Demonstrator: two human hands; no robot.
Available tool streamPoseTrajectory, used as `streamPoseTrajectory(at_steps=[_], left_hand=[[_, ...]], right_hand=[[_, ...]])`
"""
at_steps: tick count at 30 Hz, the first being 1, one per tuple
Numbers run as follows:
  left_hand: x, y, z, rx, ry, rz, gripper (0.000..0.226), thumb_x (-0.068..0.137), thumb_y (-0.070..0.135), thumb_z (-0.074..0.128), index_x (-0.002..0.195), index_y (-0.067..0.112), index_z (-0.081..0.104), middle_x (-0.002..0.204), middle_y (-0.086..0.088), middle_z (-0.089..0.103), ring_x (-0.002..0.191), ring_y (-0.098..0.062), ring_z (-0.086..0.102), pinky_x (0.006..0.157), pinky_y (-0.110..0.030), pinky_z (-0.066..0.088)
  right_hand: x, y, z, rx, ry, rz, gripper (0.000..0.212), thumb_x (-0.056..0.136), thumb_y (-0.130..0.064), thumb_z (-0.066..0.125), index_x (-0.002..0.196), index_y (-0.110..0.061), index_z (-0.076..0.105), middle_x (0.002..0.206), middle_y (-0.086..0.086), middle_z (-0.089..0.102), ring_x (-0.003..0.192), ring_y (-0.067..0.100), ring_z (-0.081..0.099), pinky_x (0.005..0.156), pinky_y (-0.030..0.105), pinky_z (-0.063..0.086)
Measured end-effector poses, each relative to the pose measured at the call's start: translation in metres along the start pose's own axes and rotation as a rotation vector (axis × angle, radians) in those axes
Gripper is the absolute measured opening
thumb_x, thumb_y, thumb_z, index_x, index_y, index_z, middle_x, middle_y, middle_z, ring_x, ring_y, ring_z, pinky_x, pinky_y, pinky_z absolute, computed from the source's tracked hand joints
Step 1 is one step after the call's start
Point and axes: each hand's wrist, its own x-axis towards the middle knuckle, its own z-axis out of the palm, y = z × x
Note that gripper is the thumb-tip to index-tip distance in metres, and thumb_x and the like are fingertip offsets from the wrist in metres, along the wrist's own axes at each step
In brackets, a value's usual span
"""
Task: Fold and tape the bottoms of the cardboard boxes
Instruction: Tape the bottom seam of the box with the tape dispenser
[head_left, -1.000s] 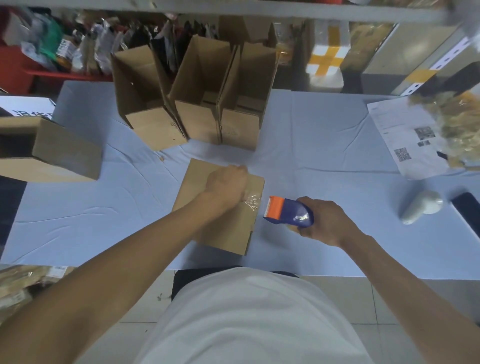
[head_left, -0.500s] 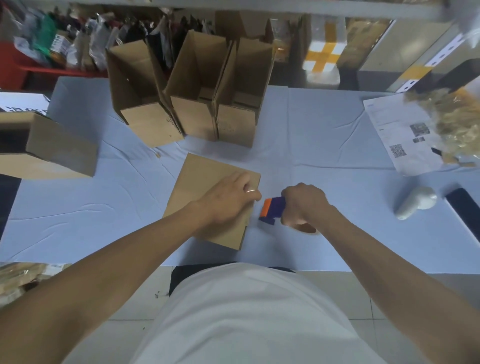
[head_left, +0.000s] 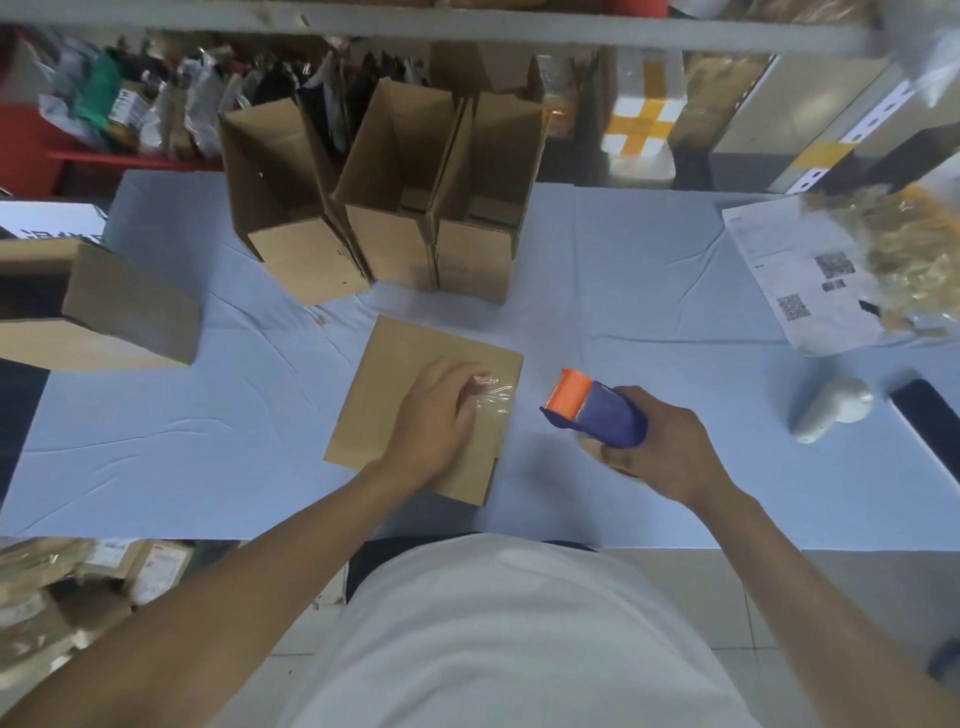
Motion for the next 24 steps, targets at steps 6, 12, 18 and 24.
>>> streamPoseTrajectory(at_steps=[6, 12, 18, 24], left_hand=[[0.006, 0.044, 0.011, -0.355, -0.248, -0.284, 0.02, 0.097, 0.023, 0.054, 0.106, 0.013, 0.07, 0.09, 0.005, 0.07, 0.079, -0.006, 0.065, 0.074, -0.022, 0.05], [0.014, 0.049, 0.003, -0.779, -0.398, -0.672, 0.028, 0.1, 0.024, 0.052, 0.112, 0.0, 0.063, 0.094, -0.009, 0.067, 0.072, -0.015, 0.064, 0.063, -0.019, 0.052], [0.021, 0.051, -0.005, -0.873, -0.469, -0.724, 0.01, 0.097, 0.014, 0.058, 0.094, 0.012, 0.067, 0.073, 0.003, 0.07, 0.065, -0.008, 0.063, 0.06, -0.019, 0.045], [0.024, 0.049, -0.006, -0.628, -0.345, -0.661, 0.009, 0.093, 0.012, 0.065, 0.097, 0.006, 0.069, 0.082, -0.003, 0.068, 0.073, -0.012, 0.062, 0.061, -0.019, 0.05]], right_hand=[[-0.019, -0.005, 0.01, 0.087, -0.012, -0.109, 0.054, 0.067, -0.022, 0.083, 0.112, -0.039, 0.059, 0.089, -0.018, 0.067, 0.082, 0.011, 0.064, 0.072, 0.034, 0.055], [-0.021, -0.01, 0.009, 0.114, 0.002, -0.14, 0.055, 0.067, -0.021, 0.084, 0.112, -0.041, 0.058, 0.089, -0.023, 0.065, 0.083, 0.008, 0.063, 0.07, 0.026, 0.054], [-0.018, -0.014, 0.008, 0.161, -0.033, -0.172, 0.058, 0.066, -0.019, 0.086, 0.11, -0.043, 0.057, 0.09, -0.024, 0.065, 0.082, 0.005, 0.062, 0.066, 0.015, 0.05], [-0.015, -0.018, 0.009, 0.134, -0.044, -0.192, 0.058, 0.066, -0.021, 0.086, 0.112, -0.043, 0.057, 0.091, -0.022, 0.066, 0.083, 0.004, 0.063, 0.068, 0.017, 0.051]])
